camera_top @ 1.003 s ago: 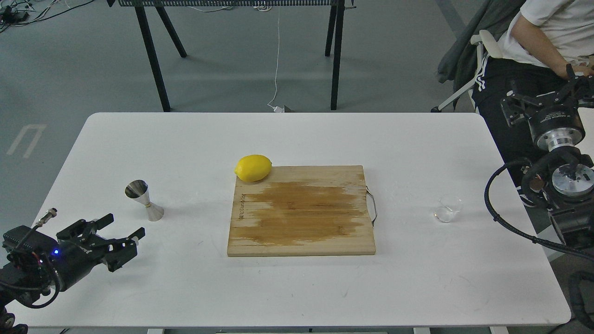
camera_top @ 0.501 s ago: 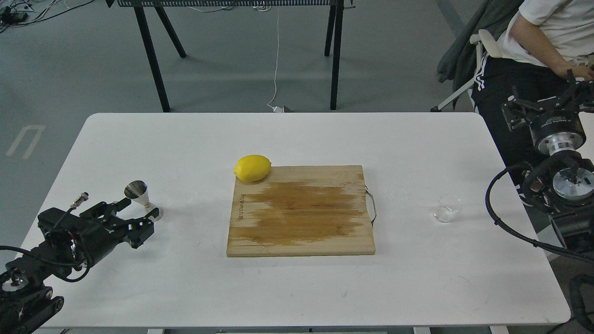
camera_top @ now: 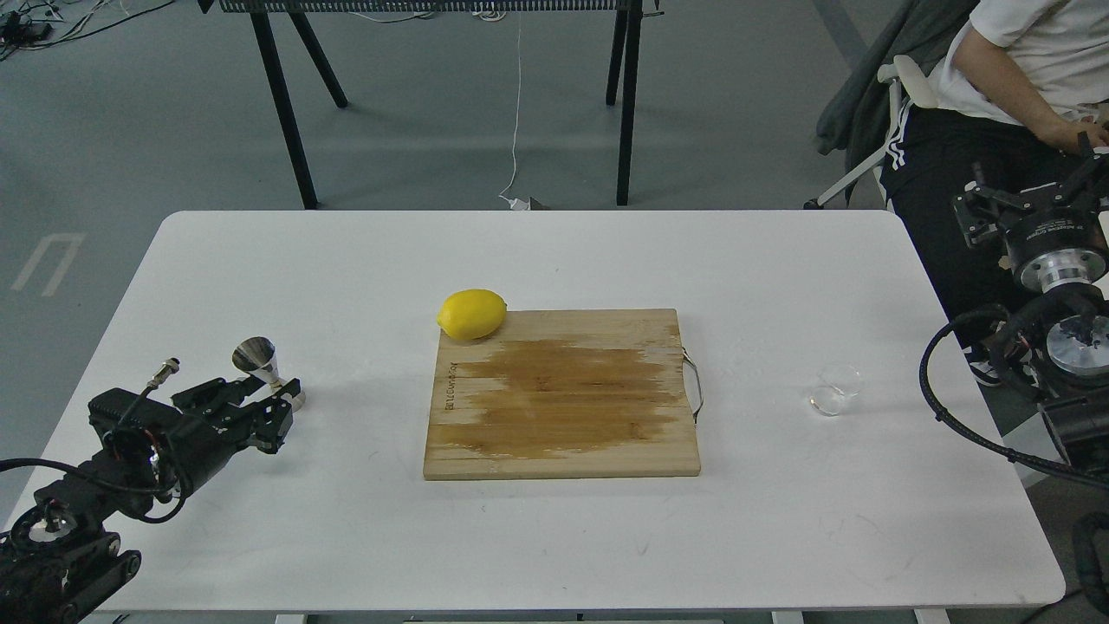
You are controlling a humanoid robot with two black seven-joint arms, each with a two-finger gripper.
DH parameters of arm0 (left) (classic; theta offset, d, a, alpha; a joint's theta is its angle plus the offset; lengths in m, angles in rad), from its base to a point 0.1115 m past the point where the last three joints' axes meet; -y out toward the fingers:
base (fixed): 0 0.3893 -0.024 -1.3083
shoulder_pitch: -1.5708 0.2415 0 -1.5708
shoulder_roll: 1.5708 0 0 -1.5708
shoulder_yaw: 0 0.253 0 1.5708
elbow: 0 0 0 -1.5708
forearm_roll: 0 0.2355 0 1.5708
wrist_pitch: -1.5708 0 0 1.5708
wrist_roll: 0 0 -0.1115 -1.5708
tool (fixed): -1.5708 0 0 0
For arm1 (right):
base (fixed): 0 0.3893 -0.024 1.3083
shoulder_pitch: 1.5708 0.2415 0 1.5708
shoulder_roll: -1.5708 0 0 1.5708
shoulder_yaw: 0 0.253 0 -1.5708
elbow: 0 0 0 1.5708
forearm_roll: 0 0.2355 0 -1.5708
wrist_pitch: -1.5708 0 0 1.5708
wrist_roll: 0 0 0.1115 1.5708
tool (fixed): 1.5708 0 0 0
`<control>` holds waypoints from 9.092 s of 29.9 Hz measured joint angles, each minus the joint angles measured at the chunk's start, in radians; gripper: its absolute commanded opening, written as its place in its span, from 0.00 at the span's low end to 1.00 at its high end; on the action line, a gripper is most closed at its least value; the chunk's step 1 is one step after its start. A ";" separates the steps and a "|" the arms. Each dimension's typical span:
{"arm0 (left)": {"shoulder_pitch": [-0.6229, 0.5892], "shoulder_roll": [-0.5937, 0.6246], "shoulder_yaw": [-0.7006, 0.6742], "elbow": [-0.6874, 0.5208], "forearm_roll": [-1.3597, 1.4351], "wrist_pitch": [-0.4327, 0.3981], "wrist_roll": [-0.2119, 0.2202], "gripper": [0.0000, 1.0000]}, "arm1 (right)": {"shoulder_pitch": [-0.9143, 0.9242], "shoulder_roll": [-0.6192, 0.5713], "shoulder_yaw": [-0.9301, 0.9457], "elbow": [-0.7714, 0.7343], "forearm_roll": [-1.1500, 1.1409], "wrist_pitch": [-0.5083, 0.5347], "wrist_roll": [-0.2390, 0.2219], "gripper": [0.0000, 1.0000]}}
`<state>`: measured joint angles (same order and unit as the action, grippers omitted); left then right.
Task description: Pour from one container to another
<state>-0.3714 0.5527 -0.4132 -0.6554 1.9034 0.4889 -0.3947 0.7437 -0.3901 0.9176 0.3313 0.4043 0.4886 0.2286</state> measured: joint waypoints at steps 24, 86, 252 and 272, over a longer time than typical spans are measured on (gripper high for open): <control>-0.099 0.013 -0.007 -0.040 0.005 0.000 -0.004 0.08 | -0.007 -0.026 -0.006 0.000 -0.004 0.000 0.000 1.00; -0.259 -0.510 0.188 0.035 0.278 -0.033 0.151 0.21 | -0.041 -0.102 -0.007 0.000 -0.003 0.000 0.000 1.00; -0.350 -0.177 -0.504 -0.122 -1.874 -0.726 0.048 1.00 | -0.535 0.050 0.008 0.632 0.436 -0.425 -0.124 0.27; -0.352 -0.168 -0.484 -0.123 -1.871 -0.727 0.048 1.00 | -0.518 -0.044 0.008 1.022 0.335 -0.473 -0.117 0.22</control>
<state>-0.7239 0.3850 -0.8973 -0.7780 0.0323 -0.2377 -0.3467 0.2260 -0.4342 0.9254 1.3531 0.7388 0.0156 0.1118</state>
